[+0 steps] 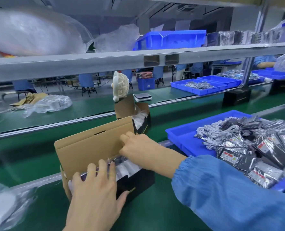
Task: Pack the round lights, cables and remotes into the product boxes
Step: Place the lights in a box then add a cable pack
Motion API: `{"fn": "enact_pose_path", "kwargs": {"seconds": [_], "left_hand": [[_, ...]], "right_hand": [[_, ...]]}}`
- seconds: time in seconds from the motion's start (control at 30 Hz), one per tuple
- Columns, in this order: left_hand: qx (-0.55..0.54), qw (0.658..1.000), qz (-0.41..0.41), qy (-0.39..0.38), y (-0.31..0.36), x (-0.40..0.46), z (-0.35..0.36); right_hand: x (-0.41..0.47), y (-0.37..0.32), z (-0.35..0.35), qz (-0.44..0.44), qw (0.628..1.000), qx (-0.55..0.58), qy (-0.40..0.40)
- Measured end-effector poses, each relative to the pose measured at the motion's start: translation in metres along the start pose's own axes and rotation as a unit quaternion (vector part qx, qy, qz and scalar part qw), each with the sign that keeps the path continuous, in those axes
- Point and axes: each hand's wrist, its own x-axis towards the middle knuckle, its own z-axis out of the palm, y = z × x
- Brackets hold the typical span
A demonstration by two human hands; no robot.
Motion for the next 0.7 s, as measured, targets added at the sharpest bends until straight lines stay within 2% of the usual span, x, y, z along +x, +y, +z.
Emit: {"fn": "enact_pose_path", "kwargs": {"seconds": [0.1, 0.17, 0.27, 0.37, 0.4, 0.43, 0.47, 0.5, 0.53, 0.57, 0.6, 0.63, 0.67, 0.7], "left_hand": [[0.02, 0.996, -0.039, -0.076, 0.002, 0.004, -0.008], [-0.009, 0.996, -0.025, -0.08, -0.001, 0.003, -0.003], [-0.009, 0.991, -0.019, -0.133, 0.0, 0.001, -0.004], [0.006, 0.995, -0.014, -0.1, -0.001, 0.005, -0.002], [0.017, 0.995, -0.002, -0.101, -0.002, 0.001, -0.007], [0.035, 0.995, 0.009, -0.095, -0.003, -0.001, -0.013], [0.025, 0.998, 0.049, -0.037, -0.007, -0.008, -0.012], [-0.017, 0.993, 0.103, 0.055, -0.012, -0.017, -0.008], [-0.09, 0.968, 0.154, 0.177, -0.02, -0.027, -0.004], [-0.179, 0.93, 0.146, 0.284, -0.03, -0.033, 0.002], [-0.281, 0.892, 0.079, 0.344, -0.044, -0.039, 0.008], [-0.381, 0.847, -0.033, 0.369, -0.057, -0.044, 0.011], [-0.476, 0.799, -0.163, 0.33, -0.063, -0.041, 0.011], [-0.588, 0.731, -0.259, 0.231, -0.068, -0.035, 0.016]], "right_hand": [[0.0, -0.009, -0.004, -0.012, 0.999, -0.033, -0.024], [0.003, -0.014, -0.006, -0.023, 0.998, -0.035, -0.038], [0.006, -0.02, -0.01, -0.021, 0.996, -0.014, -0.081], [-0.004, -0.008, -0.015, -0.039, 0.99, 0.045, -0.126], [-0.011, 0.001, -0.018, -0.052, 0.991, 0.085, -0.095], [-0.018, 0.011, -0.018, -0.044, 0.989, 0.139, -0.017], [-0.025, 0.023, -0.015, -0.006, 0.974, 0.202, 0.1], [-0.032, 0.036, -0.01, 0.054, 0.932, 0.278, 0.227], [-0.037, 0.048, -0.002, 0.131, 0.866, 0.365, 0.317], [-0.04, 0.057, 0.008, 0.207, 0.794, 0.466, 0.333], [-0.041, 0.062, 0.015, 0.265, 0.721, 0.573, 0.285], [-0.038, 0.061, 0.025, 0.287, 0.657, 0.67, 0.194], [-0.037, 0.059, 0.034, 0.28, 0.6, 0.743, 0.101], [-0.034, 0.051, 0.043, 0.258, 0.56, 0.787, 0.035]]}}
